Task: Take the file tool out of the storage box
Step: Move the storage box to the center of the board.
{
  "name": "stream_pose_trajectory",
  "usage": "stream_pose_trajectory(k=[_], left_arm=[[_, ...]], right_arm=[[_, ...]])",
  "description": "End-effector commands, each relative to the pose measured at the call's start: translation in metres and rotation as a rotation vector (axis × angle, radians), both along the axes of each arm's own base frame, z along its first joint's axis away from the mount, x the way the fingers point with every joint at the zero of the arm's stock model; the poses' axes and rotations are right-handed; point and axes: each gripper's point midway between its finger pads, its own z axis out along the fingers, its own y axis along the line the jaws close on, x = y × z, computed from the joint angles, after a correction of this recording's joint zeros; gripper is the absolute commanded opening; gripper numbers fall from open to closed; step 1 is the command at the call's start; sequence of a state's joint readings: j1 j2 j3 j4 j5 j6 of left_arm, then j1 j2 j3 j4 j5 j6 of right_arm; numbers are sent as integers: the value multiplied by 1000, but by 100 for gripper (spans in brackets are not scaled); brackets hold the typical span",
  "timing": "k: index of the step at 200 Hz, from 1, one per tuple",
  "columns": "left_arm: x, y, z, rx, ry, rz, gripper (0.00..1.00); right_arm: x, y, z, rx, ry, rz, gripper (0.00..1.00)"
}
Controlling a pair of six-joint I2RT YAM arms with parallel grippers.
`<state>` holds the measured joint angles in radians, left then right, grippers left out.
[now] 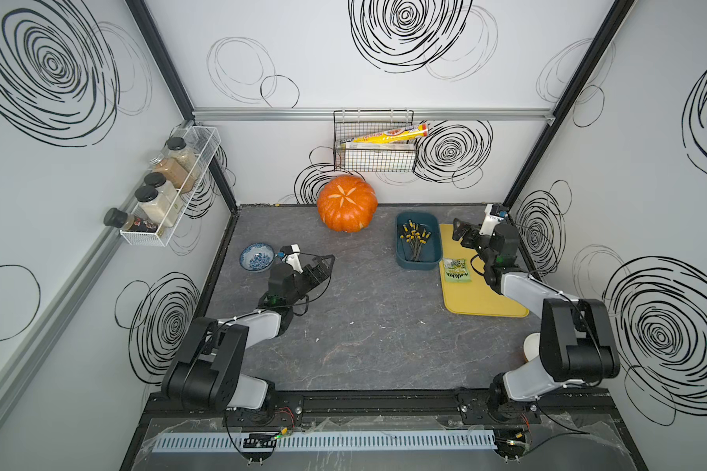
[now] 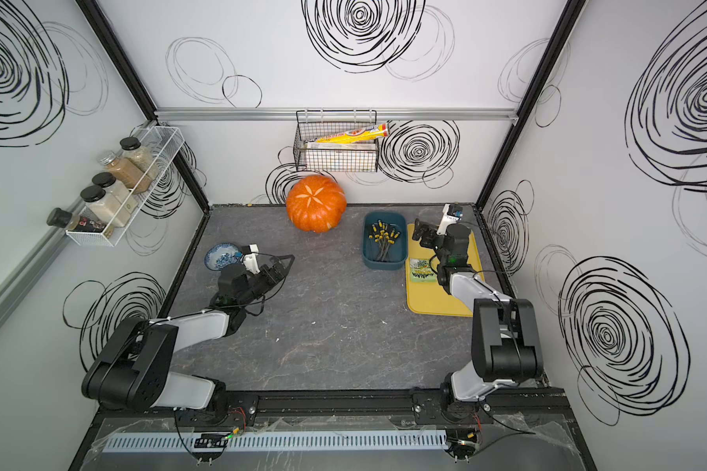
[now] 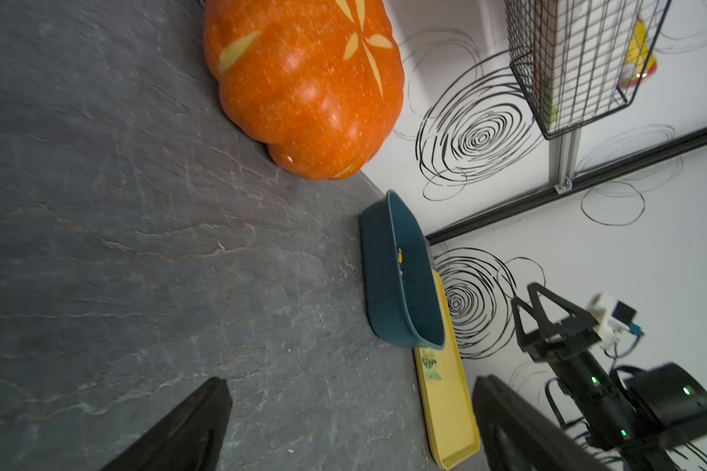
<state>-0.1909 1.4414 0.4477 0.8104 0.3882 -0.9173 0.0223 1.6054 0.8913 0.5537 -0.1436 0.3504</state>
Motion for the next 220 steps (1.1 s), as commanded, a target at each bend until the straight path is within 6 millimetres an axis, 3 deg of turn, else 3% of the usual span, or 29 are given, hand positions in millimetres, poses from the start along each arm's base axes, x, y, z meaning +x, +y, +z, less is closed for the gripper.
stream_pose_trajectory(k=[1,41,77,149,220], left_arm=[[5,-17,12,15,-32,-75,99],[8,-23,15,74,-40,-98,91],[10,-32,11,98,-33,-122,90],[11,-46,2,105,-8,-162,89],[11,-55,-4,118,13,-184,87]], right_arm=[[15,11,-44,-6,177,73,89],[52,28,-80,-38,331,154,78],[63,44,-105,-76,408,206,66],[58,49,-122,-59,472,227,36],[35,65,-136,-36,526,261,18]])
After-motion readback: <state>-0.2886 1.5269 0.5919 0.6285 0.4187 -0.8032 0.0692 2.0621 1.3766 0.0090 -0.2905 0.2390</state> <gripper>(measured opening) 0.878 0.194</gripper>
